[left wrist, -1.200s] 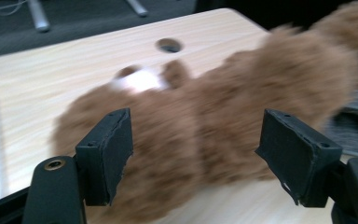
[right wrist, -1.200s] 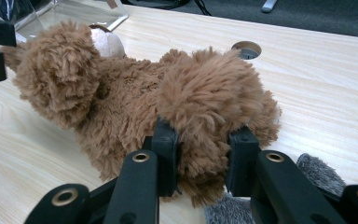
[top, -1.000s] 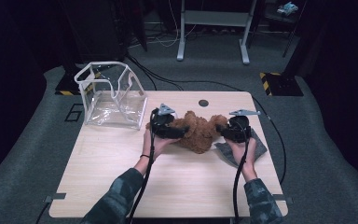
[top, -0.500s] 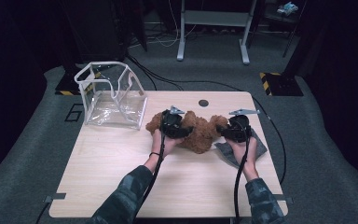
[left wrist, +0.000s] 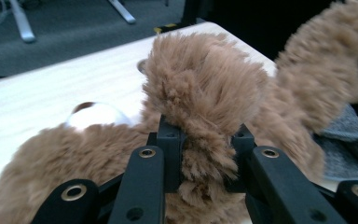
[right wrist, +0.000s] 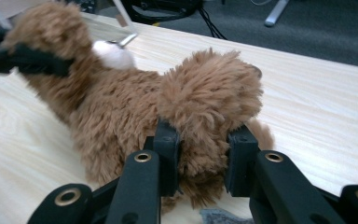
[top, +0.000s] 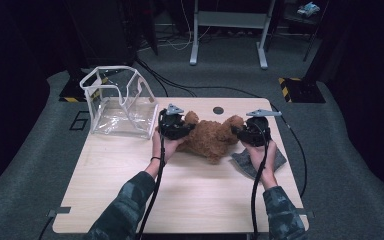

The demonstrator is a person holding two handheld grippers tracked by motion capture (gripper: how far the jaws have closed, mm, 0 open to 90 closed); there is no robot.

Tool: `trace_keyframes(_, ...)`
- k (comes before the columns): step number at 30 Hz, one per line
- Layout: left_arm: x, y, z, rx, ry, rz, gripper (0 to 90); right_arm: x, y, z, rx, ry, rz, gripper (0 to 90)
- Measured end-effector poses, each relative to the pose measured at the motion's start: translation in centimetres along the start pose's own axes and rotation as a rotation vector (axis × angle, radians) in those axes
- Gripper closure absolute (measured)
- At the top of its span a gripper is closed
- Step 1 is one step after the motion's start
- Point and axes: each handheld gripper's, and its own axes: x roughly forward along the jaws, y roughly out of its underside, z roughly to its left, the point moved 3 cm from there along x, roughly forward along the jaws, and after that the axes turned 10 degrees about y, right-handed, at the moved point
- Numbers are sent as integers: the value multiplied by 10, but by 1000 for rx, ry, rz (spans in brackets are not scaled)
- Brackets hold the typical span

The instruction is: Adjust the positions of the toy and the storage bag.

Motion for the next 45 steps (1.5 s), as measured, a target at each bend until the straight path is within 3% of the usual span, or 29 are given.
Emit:
trace_keyframes(7,-3,-8,11,5,-22,-4,735,-14,-4,21,-56,-16,-16,709)
trace_keyframes(11,3,-2,15,13,-32,22,727,-15,1,34,-74,-28,1,704)
trace_keyframes(14,9,15,20,-20,-27,55,696,-5,20,45,-104,-53,72,665)
trace_keyframes(16,8,21,21,-35,-22,45,660,-2,27,47,-101,-86,89,599)
trace_keyframes(19,4,24,21,-37,-17,34,656,-8,28,38,-67,-110,61,449)
trace_keyframes(20,2,26,21,-31,-21,46,656,-8,28,38,-67,-110,61,449)
trace_keyframes(21,-1,31,21,-31,-20,44,660,-14,26,29,-51,-85,53,319)
trace_keyframes(26,-7,41,25,-48,-20,43,662,-22,23,5,1,-37,35,208)
trace_keyframes(27,-9,46,28,-62,-12,50,661,-16,26,-9,28,-12,63,183)
trace_keyframes(29,-10,48,30,-81,-4,48,660,-11,27,-13,40,-11,82,173)
trace_keyframes(30,-12,51,31,-98,-3,33,647,7,34,-19,58,-8,142,161)
trace_keyframes(31,-12,51,31,-98,-3,33,641,7,34,-19,58,-8,142,161)
trace_keyframes(32,-13,52,31,-95,-8,31,628,31,44,-18,55,-12,206,147)
trace_keyframes(33,-15,53,32,-95,-4,32,613,41,48,-15,72,-26,231,147)
trace_keyframes(35,-17,55,33,-101,-18,24,581,56,53,-11,67,-31,278,131)
trace_keyframes(36,-19,56,33,-106,-19,17,540,65,57,-9,73,-62,308,126)
trace_keyframes(38,-22,58,34,-109,-53,11,516,72,60,-8,74,-67,333,123)
trace_keyframes(40,-25,62,35,-109,-60,14,530,89,69,-6,82,-81,378,166)
trace_keyframes(45,-25,75,43,-148,-57,13,611,96,76,-5,88,-96,385,340)
